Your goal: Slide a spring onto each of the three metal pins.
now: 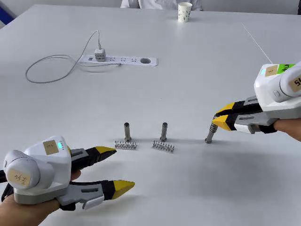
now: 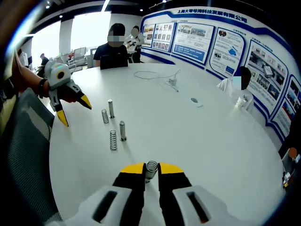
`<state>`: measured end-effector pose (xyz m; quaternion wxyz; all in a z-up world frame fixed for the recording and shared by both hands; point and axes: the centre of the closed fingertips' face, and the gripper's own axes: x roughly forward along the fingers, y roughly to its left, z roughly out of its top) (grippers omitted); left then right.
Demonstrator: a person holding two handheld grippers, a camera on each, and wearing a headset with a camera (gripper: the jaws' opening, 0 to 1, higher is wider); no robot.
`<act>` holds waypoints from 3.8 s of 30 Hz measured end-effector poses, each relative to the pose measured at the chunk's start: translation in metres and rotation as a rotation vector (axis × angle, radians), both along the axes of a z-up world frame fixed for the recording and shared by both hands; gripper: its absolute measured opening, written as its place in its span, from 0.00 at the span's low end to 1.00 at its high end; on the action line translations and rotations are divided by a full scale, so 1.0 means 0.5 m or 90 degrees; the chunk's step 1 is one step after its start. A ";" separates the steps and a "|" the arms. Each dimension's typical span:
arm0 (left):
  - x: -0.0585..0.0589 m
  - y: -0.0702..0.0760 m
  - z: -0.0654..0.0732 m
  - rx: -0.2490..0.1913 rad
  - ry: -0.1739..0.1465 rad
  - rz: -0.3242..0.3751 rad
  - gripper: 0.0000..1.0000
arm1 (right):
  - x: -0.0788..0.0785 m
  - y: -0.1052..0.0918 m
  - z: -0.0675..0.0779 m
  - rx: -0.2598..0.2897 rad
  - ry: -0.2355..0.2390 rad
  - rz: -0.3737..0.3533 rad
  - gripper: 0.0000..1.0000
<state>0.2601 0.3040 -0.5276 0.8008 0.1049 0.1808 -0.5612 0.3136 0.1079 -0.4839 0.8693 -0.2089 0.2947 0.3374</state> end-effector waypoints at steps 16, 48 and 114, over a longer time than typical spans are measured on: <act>-0.004 0.003 0.000 0.002 -0.001 0.000 0.53 | 0.000 -0.001 -0.033 -0.006 0.014 -0.009 0.12; -0.003 0.005 -0.005 0.001 0.004 0.005 0.53 | 0.003 -0.006 -0.069 -0.003 0.039 -0.026 0.12; -0.005 0.011 0.000 -0.003 -0.002 0.009 0.53 | 0.009 0.079 -0.034 -0.004 0.012 0.036 0.22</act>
